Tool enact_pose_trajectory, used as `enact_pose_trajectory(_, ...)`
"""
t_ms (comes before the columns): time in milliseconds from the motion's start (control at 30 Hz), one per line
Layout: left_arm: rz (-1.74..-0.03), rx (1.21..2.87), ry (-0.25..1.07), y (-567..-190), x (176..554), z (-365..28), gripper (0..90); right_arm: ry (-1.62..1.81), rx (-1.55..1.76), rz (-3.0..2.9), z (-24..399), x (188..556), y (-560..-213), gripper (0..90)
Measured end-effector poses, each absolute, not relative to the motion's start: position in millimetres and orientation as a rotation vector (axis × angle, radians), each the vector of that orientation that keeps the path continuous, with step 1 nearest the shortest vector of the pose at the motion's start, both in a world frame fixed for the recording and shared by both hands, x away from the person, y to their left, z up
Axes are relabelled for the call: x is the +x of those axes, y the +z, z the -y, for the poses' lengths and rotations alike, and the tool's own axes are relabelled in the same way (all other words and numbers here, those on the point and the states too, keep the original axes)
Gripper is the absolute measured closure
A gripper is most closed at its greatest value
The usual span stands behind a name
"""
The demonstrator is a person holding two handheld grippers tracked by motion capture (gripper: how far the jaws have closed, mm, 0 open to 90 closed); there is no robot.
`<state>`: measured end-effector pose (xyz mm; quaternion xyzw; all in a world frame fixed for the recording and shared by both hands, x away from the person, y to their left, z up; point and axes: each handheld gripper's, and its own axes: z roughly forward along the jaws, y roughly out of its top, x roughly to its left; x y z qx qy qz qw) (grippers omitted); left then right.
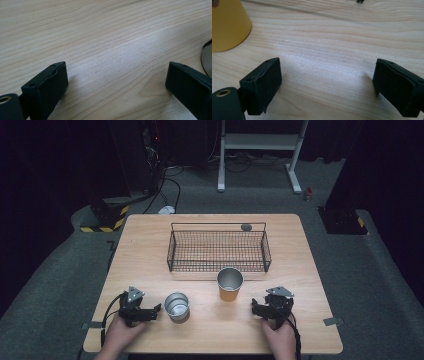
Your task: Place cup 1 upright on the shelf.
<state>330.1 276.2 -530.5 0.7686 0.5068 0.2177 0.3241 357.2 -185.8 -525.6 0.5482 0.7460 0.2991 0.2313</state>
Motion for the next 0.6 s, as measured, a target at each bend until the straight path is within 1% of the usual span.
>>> enact_pose_trajectory(367, -1.325, 2.015, 0.562, -530.6, 328.1, -277.3, 4.3, 0.833, 1.491, -2.071, 186.1, 354.9, -525.5, 8.5)
enact_pose_trajectory(600, -1.359, 2.015, 0.582, -530.6, 327.7, -278.7, 3.5, 0.835, 1.494, -2.074, 186.1, 354.7, -525.5, 8.5)
